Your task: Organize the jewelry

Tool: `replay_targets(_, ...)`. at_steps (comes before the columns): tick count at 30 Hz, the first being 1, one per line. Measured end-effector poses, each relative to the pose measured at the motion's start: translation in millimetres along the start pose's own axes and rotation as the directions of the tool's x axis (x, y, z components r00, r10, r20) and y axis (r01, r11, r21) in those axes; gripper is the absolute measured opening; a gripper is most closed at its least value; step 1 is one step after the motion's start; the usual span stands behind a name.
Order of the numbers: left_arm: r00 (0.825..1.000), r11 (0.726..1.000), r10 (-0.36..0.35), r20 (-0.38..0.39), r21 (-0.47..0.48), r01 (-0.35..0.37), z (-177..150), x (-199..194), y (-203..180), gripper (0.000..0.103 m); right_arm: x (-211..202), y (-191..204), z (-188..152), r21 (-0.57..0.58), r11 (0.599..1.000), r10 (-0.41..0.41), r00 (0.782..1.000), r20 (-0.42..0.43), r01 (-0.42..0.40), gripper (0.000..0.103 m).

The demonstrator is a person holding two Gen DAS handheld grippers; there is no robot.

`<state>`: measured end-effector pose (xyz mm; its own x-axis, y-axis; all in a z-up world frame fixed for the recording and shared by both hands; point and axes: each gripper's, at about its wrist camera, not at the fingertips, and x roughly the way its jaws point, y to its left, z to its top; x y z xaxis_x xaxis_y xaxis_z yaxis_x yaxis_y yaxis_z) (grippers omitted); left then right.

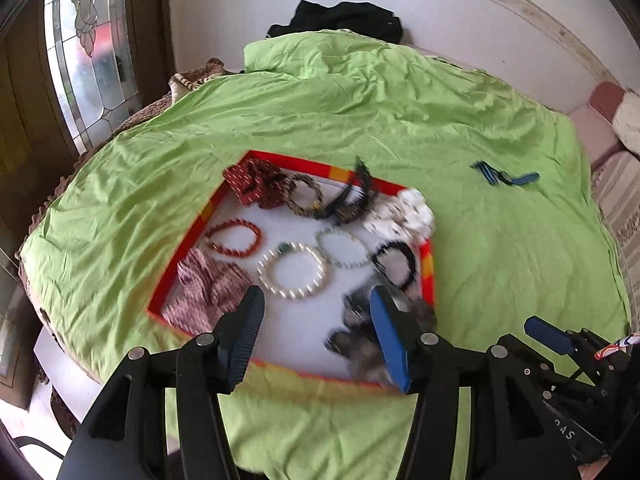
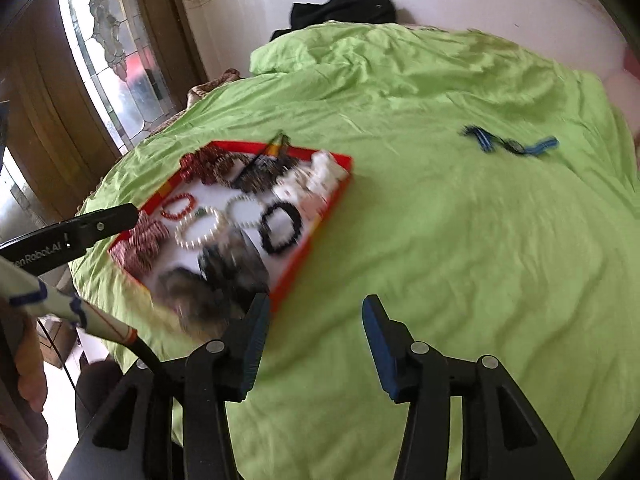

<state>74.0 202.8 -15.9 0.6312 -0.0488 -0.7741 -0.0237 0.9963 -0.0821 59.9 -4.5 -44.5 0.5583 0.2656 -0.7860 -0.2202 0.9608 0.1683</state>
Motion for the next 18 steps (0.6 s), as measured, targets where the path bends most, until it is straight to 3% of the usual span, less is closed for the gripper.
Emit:
replay_targets(4, 1.000, 1.000, -0.005, 0.000, -0.013, 0.005, -20.7, -12.7, -11.4, 0.054, -15.7, -14.3, -23.3, 0.011, 1.000, -0.029, 1.000, 0.000, 0.029, 0.054)
replay_targets(7, 1.000, 0.999, 0.012, 0.001, -0.034, -0.012, -30.3, -16.5, -10.5, 0.054, -20.7, -16.6, -20.4, 0.017, 0.999, -0.048, 0.999, 0.009, 0.048, 0.054)
replay_targets(11, 0.997, 0.994, 0.076, -0.007, -0.076, -0.077, -36.7, -22.5, -2.2, 0.054, -33.7, -6.3, 12.4, 0.036, 0.999, 0.031, 0.997, 0.064, -0.033, 0.054)
replay_targets(12, 0.996, 0.993, 0.088, 0.003, -0.085, -0.087, -40.0, -29.2, 0.4, 0.054, -37.7, -1.6, 12.6, 0.029, 0.998, 0.049, 0.996, 0.078, -0.051, 0.058)
replay_targets(14, 0.994, 0.990, 0.110, 0.013, -0.092, -0.108, -44.5, -37.0, 3.1, 0.055, -43.7, 8.0, 3.9, -0.011, 0.997, 0.080, 0.992, 0.096, -0.079, 0.069)
replay_targets(18, 0.990, 0.988, 0.137, 0.030, -0.072, -0.135, -55.2, -49.9, -0.6, 0.055, -35.0, 13.6, -38.7, -0.099, 0.994, 0.048, 0.996, 0.071, -0.040, 0.070)
